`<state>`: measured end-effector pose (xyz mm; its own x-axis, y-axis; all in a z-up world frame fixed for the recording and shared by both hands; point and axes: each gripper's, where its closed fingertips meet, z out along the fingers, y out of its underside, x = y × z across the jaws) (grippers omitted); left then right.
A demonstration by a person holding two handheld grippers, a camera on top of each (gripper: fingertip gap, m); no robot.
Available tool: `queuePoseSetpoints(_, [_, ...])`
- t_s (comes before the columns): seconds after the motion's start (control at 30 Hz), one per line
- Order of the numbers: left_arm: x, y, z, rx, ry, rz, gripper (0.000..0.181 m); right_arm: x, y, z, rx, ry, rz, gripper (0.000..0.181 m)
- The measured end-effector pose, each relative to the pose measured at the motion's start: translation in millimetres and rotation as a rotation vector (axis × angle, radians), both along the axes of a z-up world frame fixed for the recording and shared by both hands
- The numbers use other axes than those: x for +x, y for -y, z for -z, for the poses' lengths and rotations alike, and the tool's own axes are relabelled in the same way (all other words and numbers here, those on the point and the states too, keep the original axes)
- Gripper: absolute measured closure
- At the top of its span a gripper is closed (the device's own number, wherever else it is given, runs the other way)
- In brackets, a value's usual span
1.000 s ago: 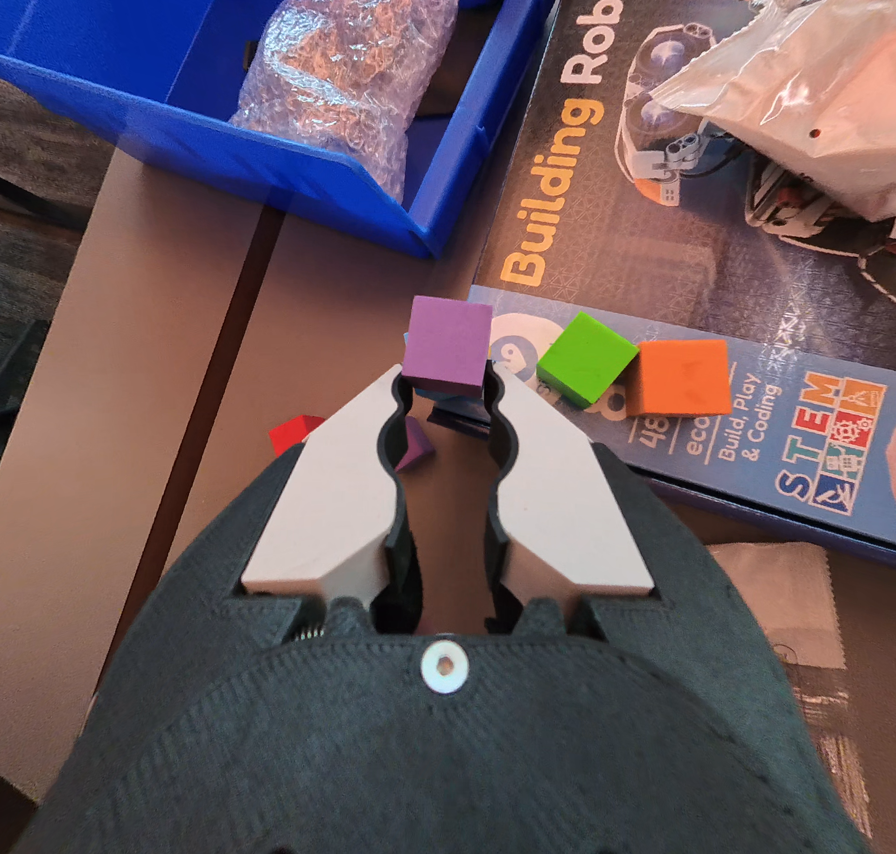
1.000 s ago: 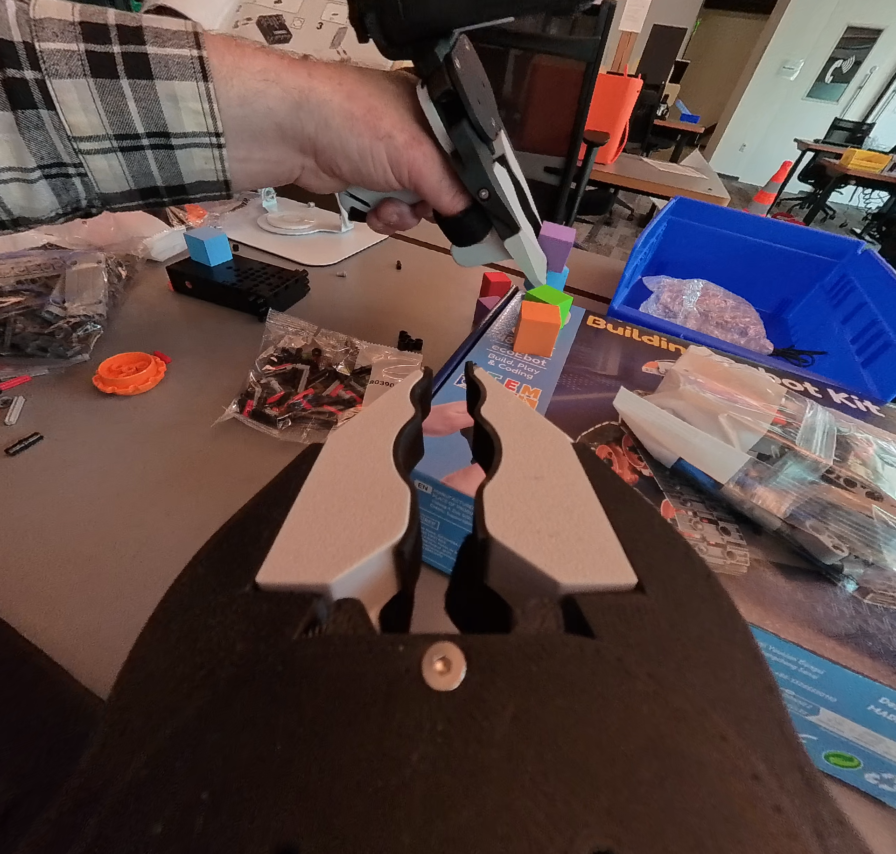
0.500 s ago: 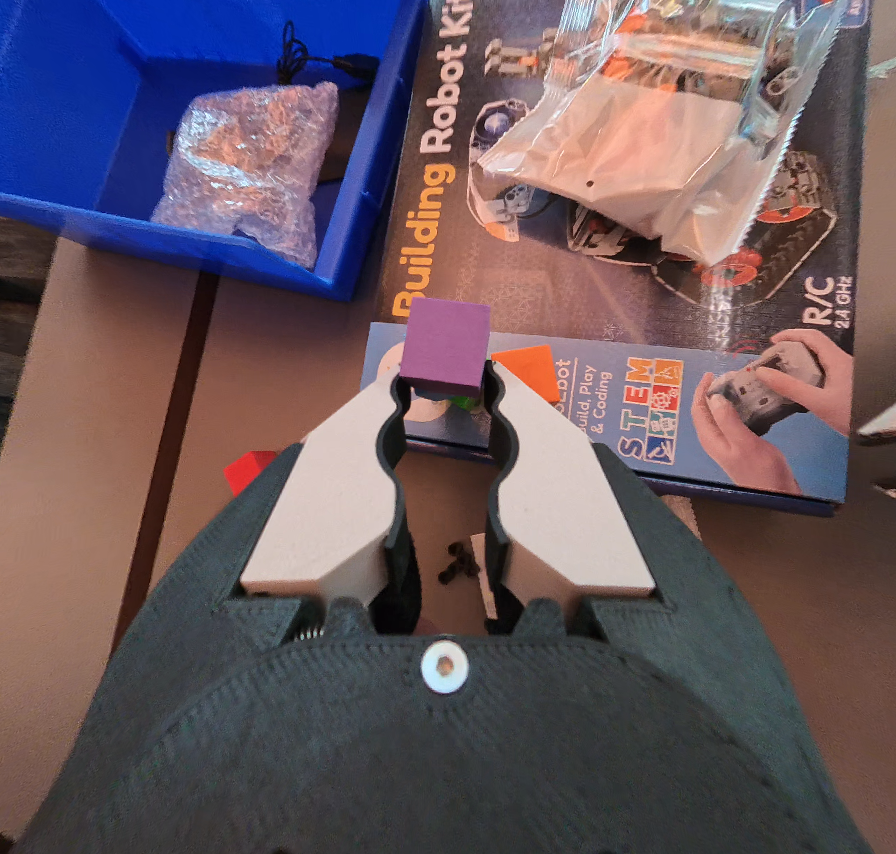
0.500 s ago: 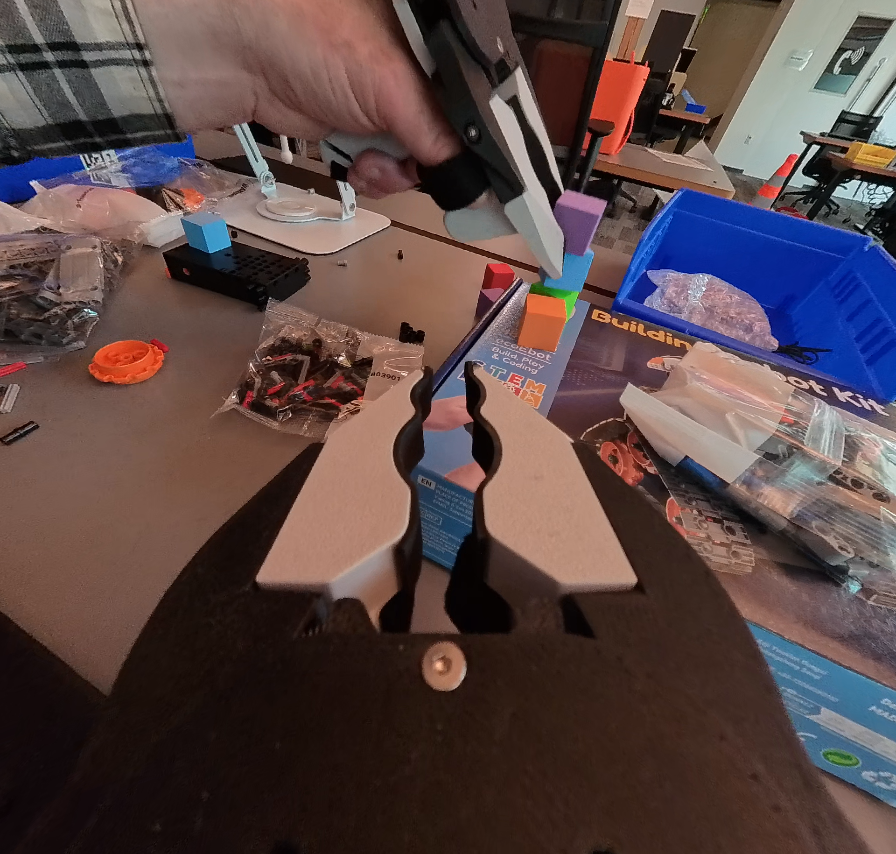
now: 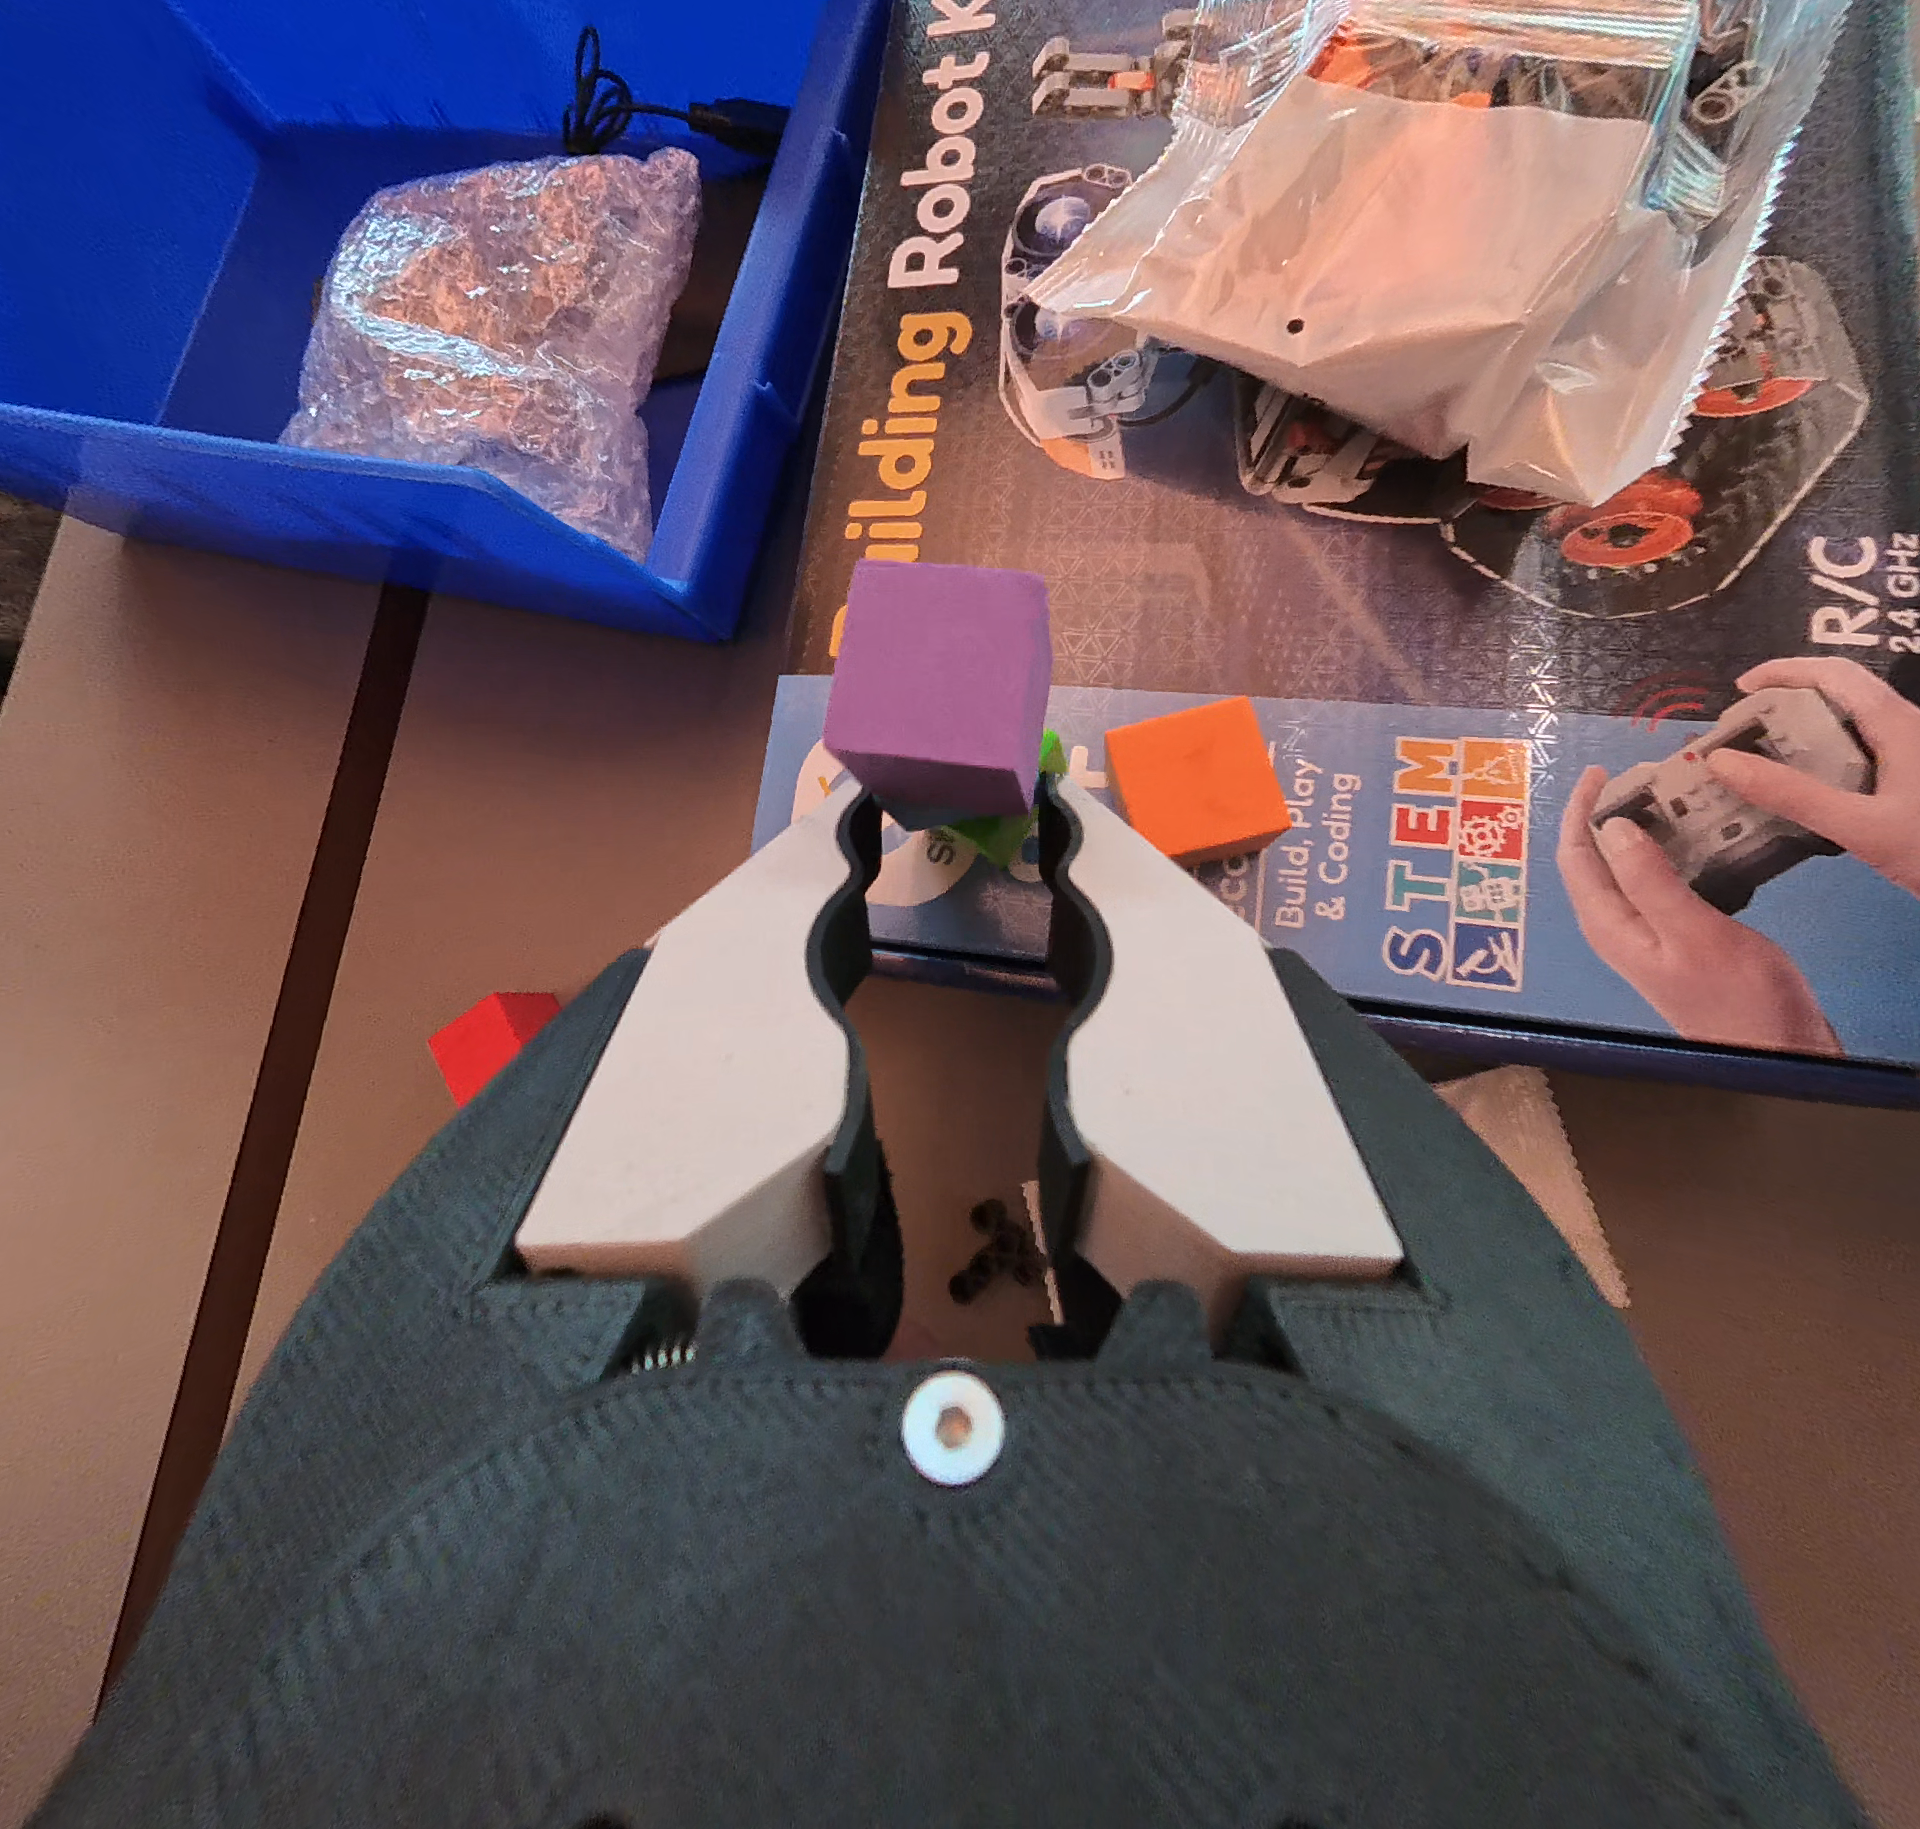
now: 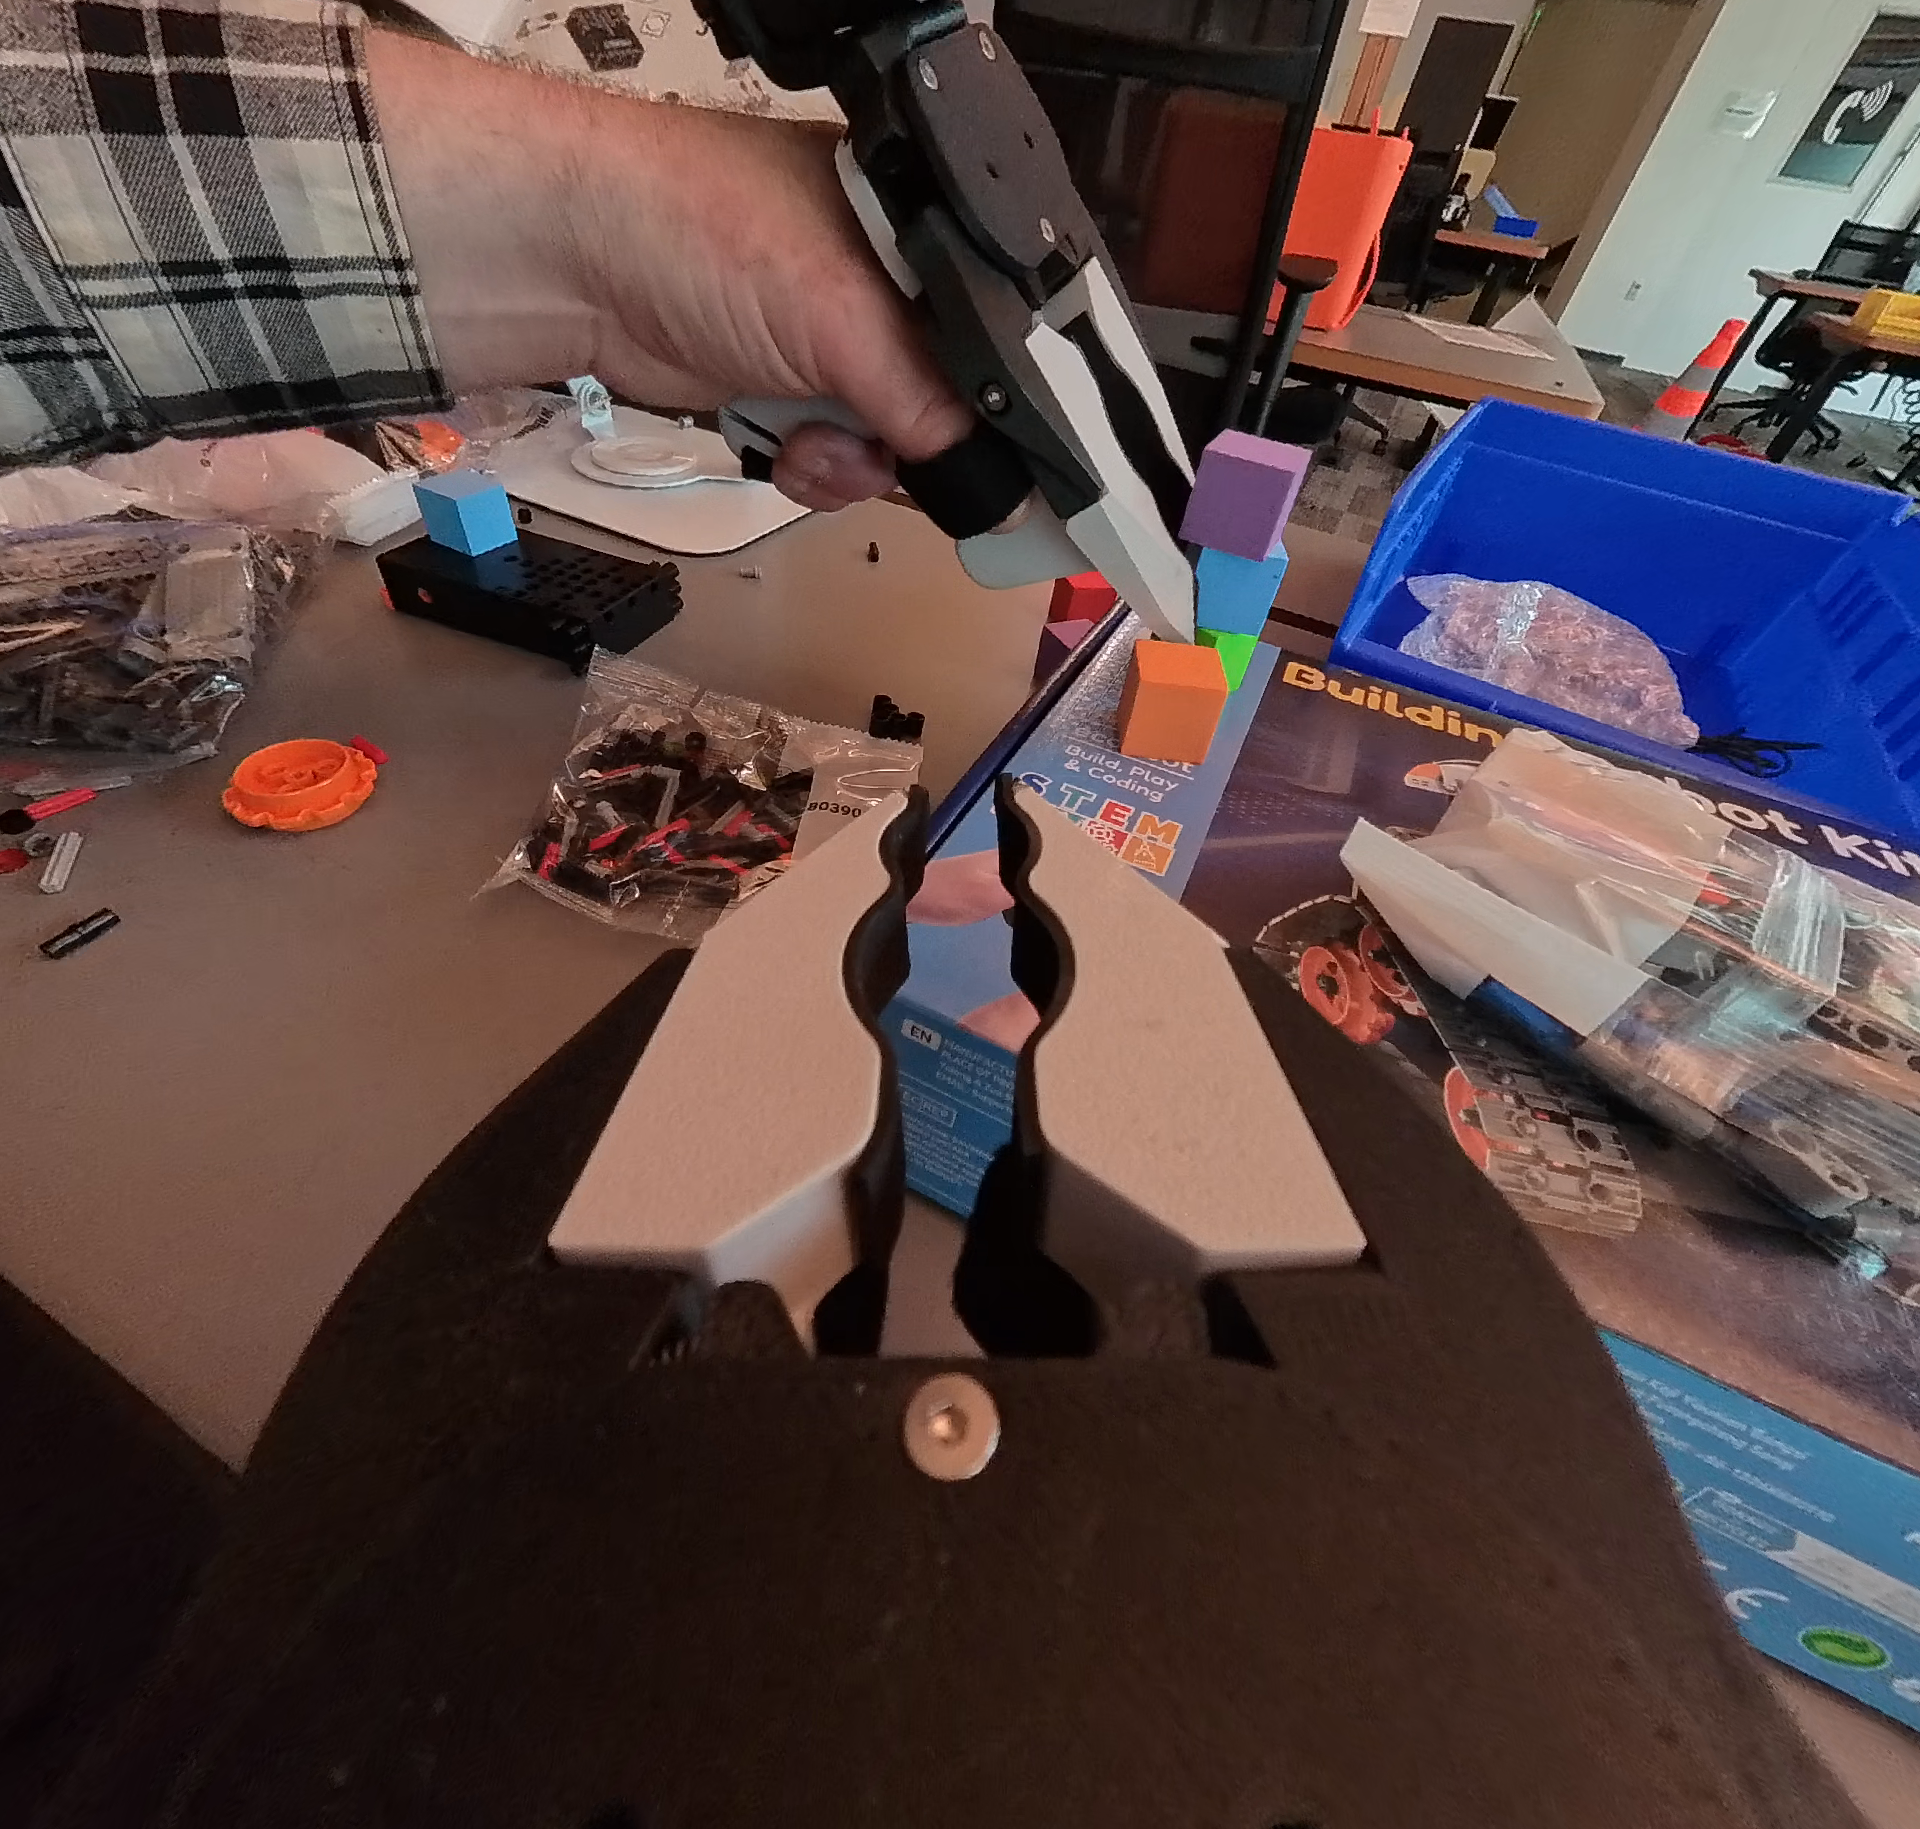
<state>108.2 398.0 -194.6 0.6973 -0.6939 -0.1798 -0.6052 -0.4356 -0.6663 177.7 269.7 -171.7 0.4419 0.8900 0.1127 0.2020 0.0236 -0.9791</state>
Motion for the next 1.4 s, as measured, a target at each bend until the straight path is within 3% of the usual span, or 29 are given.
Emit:
queuePoseSetpoints(0.33, [5.0,9.3,-33.4,0.062,0.035,0.012,0.154,0.7,0.9,-0.4,-0.002,-0.003,-0.003,0.169])
queuePoseSetpoints(0.83, [2.2,1.1,6.2,-0.010,-0.015,0.045,0.149,0.0,2.3,0.6,-0.004,0.002,-0.010,0.170])
queuePoseSetpoints(1.4, [9.4,-8.6,-0.5,0.069,0.060,0.037,0.151,0.2,2.4,0.0,-0.015,-0.009,-0.015,0.170])
